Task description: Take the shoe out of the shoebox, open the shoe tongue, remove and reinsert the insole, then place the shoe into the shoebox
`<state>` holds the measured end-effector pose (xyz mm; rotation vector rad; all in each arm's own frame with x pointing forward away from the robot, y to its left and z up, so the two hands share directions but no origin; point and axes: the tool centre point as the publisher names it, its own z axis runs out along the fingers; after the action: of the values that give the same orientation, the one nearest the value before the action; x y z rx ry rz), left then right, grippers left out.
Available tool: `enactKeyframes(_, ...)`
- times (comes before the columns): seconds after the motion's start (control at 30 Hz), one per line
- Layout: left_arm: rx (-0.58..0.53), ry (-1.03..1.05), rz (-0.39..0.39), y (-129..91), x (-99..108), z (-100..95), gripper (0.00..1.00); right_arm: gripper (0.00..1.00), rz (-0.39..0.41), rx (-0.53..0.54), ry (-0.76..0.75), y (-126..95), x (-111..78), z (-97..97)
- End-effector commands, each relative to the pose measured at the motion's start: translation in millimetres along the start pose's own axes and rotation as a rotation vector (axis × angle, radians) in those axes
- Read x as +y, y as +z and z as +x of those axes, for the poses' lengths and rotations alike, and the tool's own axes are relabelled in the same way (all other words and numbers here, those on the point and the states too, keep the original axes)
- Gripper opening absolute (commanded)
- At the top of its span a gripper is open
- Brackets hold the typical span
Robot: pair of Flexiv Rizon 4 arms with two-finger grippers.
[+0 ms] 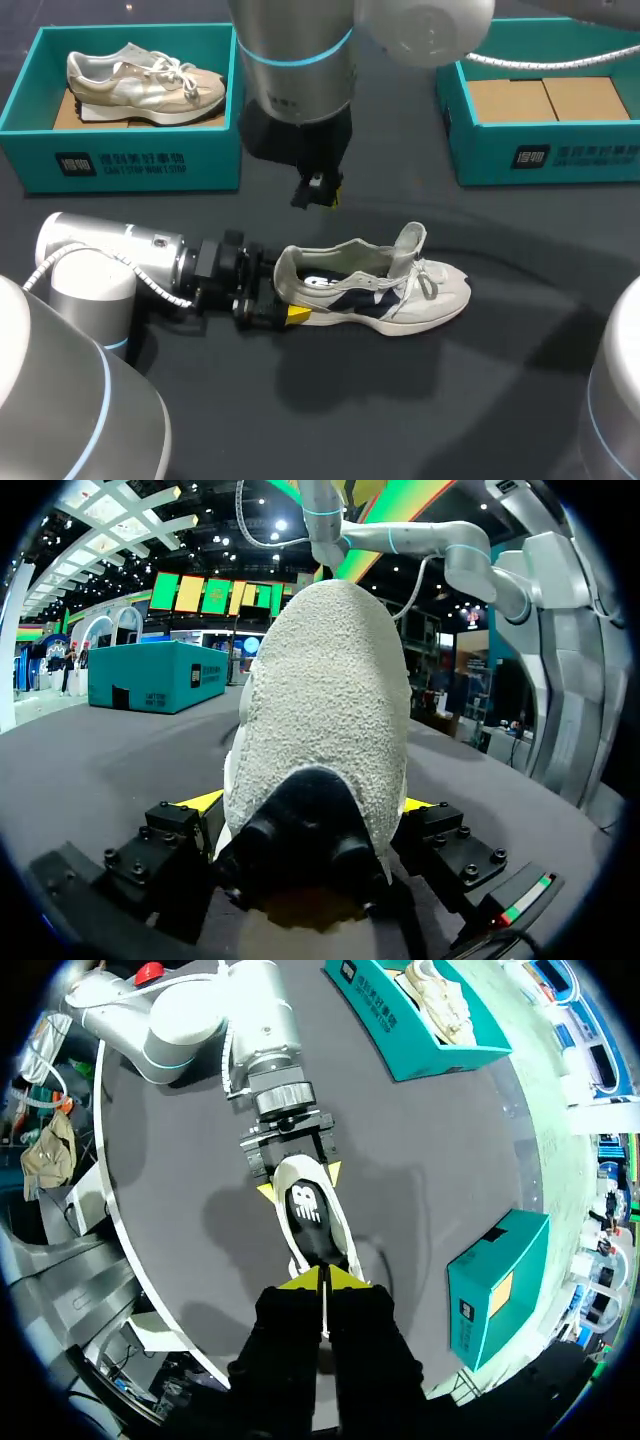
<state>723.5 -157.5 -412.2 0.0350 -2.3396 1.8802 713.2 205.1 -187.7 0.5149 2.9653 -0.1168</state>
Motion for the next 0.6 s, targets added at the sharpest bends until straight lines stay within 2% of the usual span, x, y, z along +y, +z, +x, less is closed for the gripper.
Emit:
enactKeyframes(0.03,-0.001,-0.001,0.000,0,2,0.9,0.00,0.00,-0.029,0.019,-0.014,4,-9.8,-5.3)
enactKeyframes(0.13,-0.001,-0.001,0.000,0,2,0.9,0.00,0.00,-0.034,0.019,-0.134,19,-2.6,-5.8)
enactKeyframes(0.27,-0.001,-0.001,0.000,0,2,0.9,0.00,0.00,-0.035,0.028,-0.278,36,4.0,3.9)
enactKeyframes(0.37,-0.001,-0.001,0.000,0,2,0.9,0.00,0.00,0.026,0.060,-0.385,52,4.7,12.9)
enactKeyframes(0.6,-0.001,-0.001,0.000,0,2,0.9,0.00,0.00,0.026,0.060,-0.385,52,4.7,12.9)
